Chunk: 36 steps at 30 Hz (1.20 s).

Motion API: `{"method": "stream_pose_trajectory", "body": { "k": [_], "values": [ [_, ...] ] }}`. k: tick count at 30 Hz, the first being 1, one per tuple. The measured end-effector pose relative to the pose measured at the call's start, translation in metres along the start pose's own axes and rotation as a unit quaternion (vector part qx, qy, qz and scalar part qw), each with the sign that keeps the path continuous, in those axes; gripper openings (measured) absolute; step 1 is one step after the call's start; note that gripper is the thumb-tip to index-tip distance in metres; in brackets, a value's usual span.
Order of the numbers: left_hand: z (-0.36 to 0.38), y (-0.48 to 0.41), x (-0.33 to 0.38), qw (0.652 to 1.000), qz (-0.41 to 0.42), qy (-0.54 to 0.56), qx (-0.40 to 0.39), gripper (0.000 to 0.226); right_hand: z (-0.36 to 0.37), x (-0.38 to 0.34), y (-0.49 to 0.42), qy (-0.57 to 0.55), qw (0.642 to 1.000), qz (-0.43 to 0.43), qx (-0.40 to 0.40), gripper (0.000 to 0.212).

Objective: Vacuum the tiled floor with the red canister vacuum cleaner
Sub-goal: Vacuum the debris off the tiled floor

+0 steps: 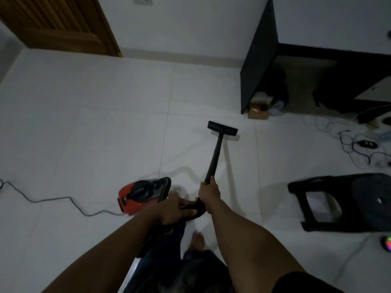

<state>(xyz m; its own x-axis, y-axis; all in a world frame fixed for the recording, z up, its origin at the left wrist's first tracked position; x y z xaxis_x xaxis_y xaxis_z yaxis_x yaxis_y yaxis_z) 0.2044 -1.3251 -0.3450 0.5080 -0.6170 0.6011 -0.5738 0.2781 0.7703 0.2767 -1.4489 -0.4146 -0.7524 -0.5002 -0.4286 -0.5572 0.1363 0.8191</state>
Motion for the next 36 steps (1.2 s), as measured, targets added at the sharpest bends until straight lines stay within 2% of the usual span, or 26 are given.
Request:
{"method": "stream_pose_trajectory", "body": {
  "k": [7,12,15,18,22,30,33,36],
  "values": [
    [0.111,0.057,-0.042,0.999,-0.014,0.022,-0.019,0.055,0.004,0.126,0.064,-0.001,0.999,0.026,0.02,0.059],
    [0.176,0.092,-0.078,0.996,-0.045,0.019,-0.07,0.06,0.019,0.205,0.102,-0.032,0.997,0.062,0.019,0.059],
    [0.212,0.117,-0.091,0.997,-0.03,0.002,-0.075,0.058,0.029,0.245,0.129,-0.073,0.996,0.057,0.009,0.06],
    [0.243,0.14,-0.1,0.998,-0.006,-0.006,-0.061,0.058,0.037,0.279,0.151,-0.044,0.998,0.037,0.009,0.061],
    [0.291,0.177,-0.121,0.997,-0.001,-0.005,-0.073,0.054,0.058,0.334,0.187,-0.078,0.995,0.059,-0.022,0.062],
    [0.326,0.196,-0.126,0.997,0.021,-0.03,-0.067,0.051,0.07,0.377,0.199,-0.124,0.99,0.056,-0.042,0.054],
    [0.338,0.196,-0.126,0.997,0.017,-0.023,-0.076,0.051,0.065,0.387,0.199,-0.09,0.994,0.058,-0.038,0.056],
    [0.343,0.192,-0.126,0.997,0.008,-0.008,-0.076,0.052,0.061,0.387,0.193,-0.122,0.991,0.027,-0.042,0.052]
  ]
}}
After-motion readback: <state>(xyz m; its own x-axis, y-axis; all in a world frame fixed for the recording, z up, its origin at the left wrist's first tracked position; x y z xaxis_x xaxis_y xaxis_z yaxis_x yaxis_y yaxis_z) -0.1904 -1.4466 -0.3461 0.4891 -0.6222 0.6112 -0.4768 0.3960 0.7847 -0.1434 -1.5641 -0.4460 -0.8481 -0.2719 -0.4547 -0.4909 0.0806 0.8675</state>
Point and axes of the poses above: each hand's wrist, its own y-axis away from the middle knuckle, its own z-axis out of the palm, x = y × z, the point moved 10 cm from there along -y, towards the middle knuckle, and after that the axes turned 3 degrees about y, right-handed, at the moved point
